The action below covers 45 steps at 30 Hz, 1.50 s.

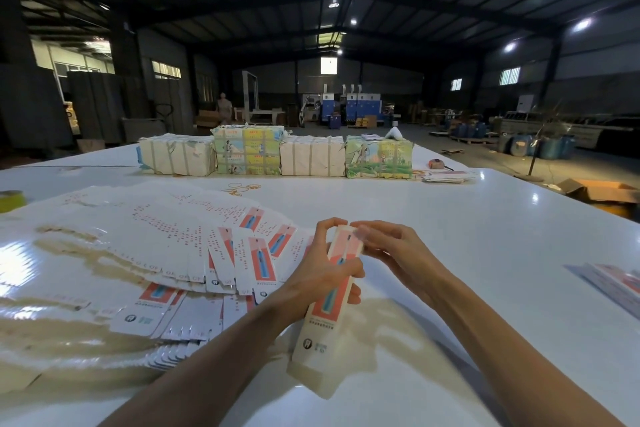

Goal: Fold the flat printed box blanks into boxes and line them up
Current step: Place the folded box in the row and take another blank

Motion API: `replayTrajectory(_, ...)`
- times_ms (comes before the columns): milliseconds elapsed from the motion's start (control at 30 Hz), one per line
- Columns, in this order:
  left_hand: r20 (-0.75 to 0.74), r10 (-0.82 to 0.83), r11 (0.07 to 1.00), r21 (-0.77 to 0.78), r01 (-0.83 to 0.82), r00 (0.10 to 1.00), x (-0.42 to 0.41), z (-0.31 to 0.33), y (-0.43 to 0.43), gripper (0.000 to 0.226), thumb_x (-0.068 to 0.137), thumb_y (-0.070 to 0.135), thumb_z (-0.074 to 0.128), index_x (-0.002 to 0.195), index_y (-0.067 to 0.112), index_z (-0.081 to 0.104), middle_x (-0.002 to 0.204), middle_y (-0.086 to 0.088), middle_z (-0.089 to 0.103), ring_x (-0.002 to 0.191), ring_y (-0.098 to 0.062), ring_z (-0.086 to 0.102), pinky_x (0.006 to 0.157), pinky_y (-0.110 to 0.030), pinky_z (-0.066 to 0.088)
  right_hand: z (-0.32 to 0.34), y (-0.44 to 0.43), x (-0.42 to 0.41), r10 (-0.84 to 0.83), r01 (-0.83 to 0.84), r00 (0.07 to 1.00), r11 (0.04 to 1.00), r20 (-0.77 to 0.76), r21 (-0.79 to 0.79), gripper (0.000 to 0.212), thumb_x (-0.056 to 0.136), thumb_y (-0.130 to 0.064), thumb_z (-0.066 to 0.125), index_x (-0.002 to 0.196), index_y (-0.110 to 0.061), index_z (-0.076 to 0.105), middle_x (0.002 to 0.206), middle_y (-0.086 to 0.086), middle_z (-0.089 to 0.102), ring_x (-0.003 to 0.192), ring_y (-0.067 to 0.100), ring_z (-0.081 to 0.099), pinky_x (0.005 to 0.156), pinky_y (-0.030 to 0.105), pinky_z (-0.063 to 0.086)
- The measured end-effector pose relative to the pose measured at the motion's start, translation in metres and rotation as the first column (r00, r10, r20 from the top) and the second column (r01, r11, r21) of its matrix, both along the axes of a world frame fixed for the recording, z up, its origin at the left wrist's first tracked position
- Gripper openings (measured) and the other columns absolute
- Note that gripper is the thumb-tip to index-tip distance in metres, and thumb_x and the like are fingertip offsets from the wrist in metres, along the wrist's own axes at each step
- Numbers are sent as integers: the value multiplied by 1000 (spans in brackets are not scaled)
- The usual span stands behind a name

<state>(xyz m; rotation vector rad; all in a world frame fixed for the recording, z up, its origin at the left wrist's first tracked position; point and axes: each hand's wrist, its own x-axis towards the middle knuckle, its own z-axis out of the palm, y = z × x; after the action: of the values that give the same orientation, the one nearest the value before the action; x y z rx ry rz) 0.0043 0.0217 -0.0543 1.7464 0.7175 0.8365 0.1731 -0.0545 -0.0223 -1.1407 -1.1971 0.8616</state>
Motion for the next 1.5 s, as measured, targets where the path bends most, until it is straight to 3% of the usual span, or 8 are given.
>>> replayTrajectory(167, 30, -12, 997, -70, 14, 999, -1, 3, 1, 87, 75, 26, 90, 130, 66, 36, 113, -3, 69, 82, -30, 80, 68, -45, 67, -8, 4, -10, -147, 143, 988, 987, 51, 75, 22, 95, -24, 78, 116, -17, 77, 102, 1, 82, 98, 19, 79, 86, 29, 64)
replayTrajectory(400, 39, -93, 984, -152, 98, 995, -1, 5, 0, 80, 78, 20, 86, 125, 62, 38, 118, -3, 67, 85, -29, 80, 66, -39, 65, -8, 1, -9, -161, 158, 987, 982, 21, 104, 14, 93, -23, 81, 105, -16, 83, 99, 5, 83, 93, 20, 79, 74, 19, 60)
replayTrajectory(533, 34, -91, 985, -143, 95, 995, 0, 3, 1, 78, 76, 22, 87, 116, 67, 39, 115, 1, 68, 83, -28, 81, 63, -36, 65, -6, 2, -7, -162, 159, 986, 984, 35, 82, 9, 91, -24, 82, 97, -20, 85, 97, 5, 83, 93, 21, 80, 75, 23, 63)
replayTrajectory(733, 22, -132, 980, -146, 134, 991, 1, 0, 2, 81, 78, 17, 86, 121, 66, 38, 118, -3, 67, 86, -31, 80, 65, -40, 65, -4, -1, -4, -229, 212, 955, 971, 186, 108, 9, 95, -24, 79, 99, -17, 85, 92, -1, 82, 87, 19, 80, 76, 25, 62)
replayTrajectory(1067, -18, -65, 994, -94, 63, 998, 1, -3, 3, 83, 72, 25, 90, 121, 67, 37, 111, 1, 67, 87, -24, 80, 65, -41, 66, -8, 0, -7, -225, 207, 960, 971, 166, 118, 12, 96, -20, 77, 99, -12, 85, 92, 3, 83, 88, 22, 80, 86, 38, 64)
replayTrajectory(1267, -64, -9, 999, -54, 5, 998, 1, -2, 3, 78, 70, 33, 88, 121, 62, 37, 113, 1, 70, 89, -25, 80, 76, -47, 67, -9, 6, -9, -296, 265, 935, 949, 196, 172, 10, 96, -19, 78, 94, -13, 85, 86, 0, 82, 84, 20, 79, 78, 31, 64)
replayTrajectory(1400, 28, 31, 990, -137, -27, 999, 5, -6, 3, 81, 70, 38, 92, 126, 58, 38, 114, -1, 72, 90, -24, 80, 79, -47, 67, -17, 12, -12, -230, 222, 961, 973, 150, 69, 18, 104, -23, 68, 113, -12, 79, 103, 0, 81, 100, 23, 77, 83, 28, 63)
replayTrajectory(1500, 75, 164, 968, -202, -146, 984, 5, -2, 6, 80, 82, 39, 88, 137, 52, 32, 112, 1, 69, 81, -15, 80, 65, -32, 65, -22, 14, -19, -302, 296, 899, 953, 318, 69, 38, 108, -36, 59, 143, -20, 60, 133, -1, 68, 115, 18, 69, 94, 29, 59)
